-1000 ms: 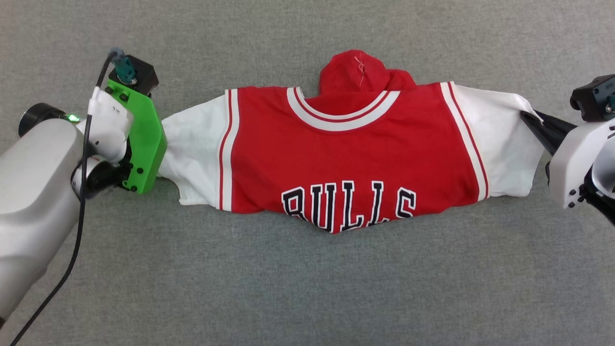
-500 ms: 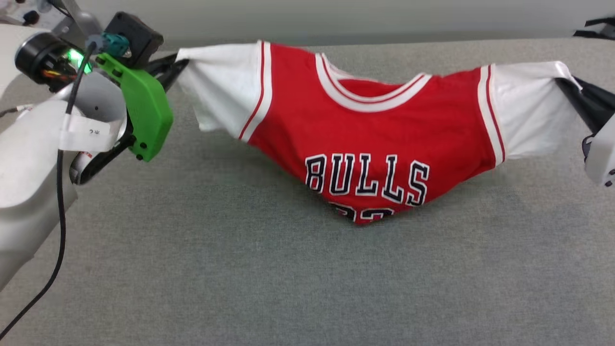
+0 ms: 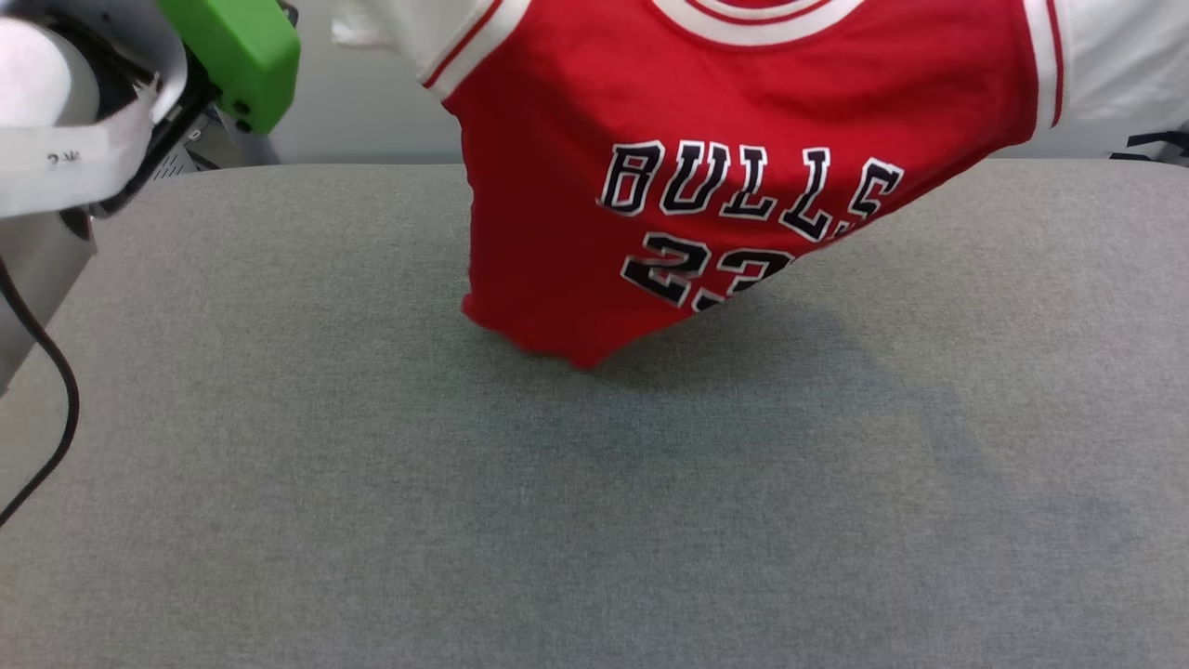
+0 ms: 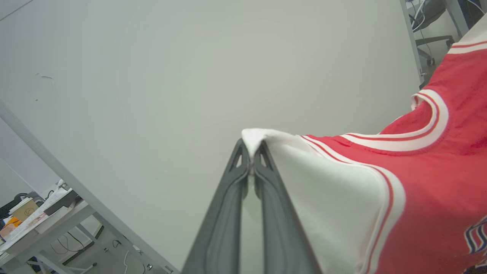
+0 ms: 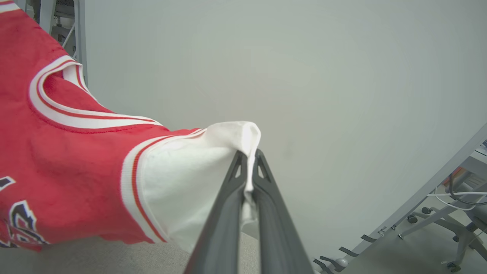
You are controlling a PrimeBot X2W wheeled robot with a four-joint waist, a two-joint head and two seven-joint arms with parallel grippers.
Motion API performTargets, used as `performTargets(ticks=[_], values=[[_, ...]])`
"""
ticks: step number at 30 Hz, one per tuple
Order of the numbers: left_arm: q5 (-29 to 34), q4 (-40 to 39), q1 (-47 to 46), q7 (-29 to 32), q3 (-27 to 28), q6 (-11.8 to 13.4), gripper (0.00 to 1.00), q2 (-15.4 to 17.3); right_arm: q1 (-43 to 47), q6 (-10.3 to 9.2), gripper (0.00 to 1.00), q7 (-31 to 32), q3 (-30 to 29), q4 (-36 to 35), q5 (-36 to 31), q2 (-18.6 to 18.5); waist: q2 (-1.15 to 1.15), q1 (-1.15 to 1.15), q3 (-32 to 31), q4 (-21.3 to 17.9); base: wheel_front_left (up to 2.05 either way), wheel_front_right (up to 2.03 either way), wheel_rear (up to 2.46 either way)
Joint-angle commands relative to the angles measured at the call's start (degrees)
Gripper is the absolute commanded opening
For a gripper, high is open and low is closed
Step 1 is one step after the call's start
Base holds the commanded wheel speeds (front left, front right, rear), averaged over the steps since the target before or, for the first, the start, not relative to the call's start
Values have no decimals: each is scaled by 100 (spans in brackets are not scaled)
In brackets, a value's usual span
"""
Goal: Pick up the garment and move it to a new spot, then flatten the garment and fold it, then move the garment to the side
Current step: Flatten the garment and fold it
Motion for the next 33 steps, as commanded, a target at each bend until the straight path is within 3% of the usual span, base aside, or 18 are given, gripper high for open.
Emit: performTargets(ticks=[1, 10, 21, 27, 33], values=[[70, -2, -172, -45, 61, 55, 0, -48, -182, -4, 0, 46, -62, -40, -43, 8, 0, 0, -4, -3, 0, 0, 0], [107, 282, -804, -134, 225, 39, 0, -349, -1052, -4, 0, 221, -177, 91, -142, 149, 0, 0, 316, -12, 0, 0, 0], [297, 1233, -1892, -405, 384, -47, 0, -856, -2525, -4, 0, 356, 305, 905, -322, 452, 0, 0, 1439, -143, 0, 0, 0], [481, 1961, -2710, -847, 556, 15, 0, -1217, -3567, -4, 0, 121, 400, 1582, -487, 647, 0, 0, 2091, -184, 0, 0, 0], [573, 2722, -3233, -1201, 576, -77, 0, -1497, -4318, -4, 0, -366, 389, 2274, -731, 901, 0, 0, 2450, -231, 0, 0, 0]])
